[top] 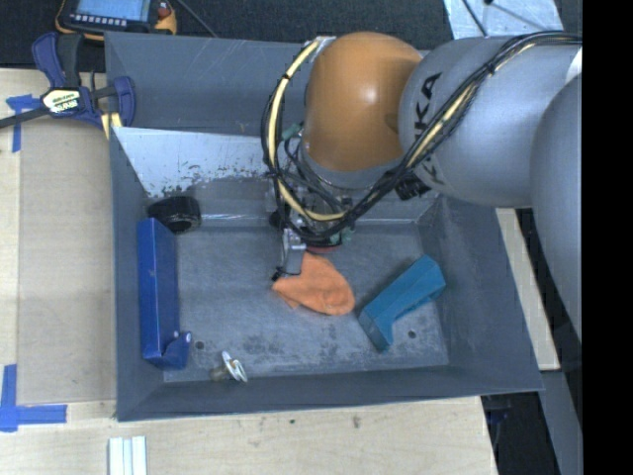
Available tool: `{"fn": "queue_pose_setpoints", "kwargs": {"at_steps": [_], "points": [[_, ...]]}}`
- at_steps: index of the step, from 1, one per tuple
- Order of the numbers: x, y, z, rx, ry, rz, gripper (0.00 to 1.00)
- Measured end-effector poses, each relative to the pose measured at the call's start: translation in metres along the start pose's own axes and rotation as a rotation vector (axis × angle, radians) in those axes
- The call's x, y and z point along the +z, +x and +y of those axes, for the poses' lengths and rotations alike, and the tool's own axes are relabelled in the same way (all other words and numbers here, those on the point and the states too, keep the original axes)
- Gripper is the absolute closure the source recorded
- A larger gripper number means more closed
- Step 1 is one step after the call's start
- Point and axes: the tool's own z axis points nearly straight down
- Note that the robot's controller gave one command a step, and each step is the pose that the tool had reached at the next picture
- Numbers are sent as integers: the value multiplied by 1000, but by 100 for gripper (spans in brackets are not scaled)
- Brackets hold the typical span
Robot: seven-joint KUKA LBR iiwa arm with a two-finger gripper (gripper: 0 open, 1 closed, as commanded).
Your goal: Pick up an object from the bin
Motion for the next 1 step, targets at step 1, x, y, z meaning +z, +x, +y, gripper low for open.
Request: {"fn": "queue_pose_setpoints", "kwargs": {"at_steps": [1], "points": [[-5, -1, 0, 2, -1, -8, 0]]}}
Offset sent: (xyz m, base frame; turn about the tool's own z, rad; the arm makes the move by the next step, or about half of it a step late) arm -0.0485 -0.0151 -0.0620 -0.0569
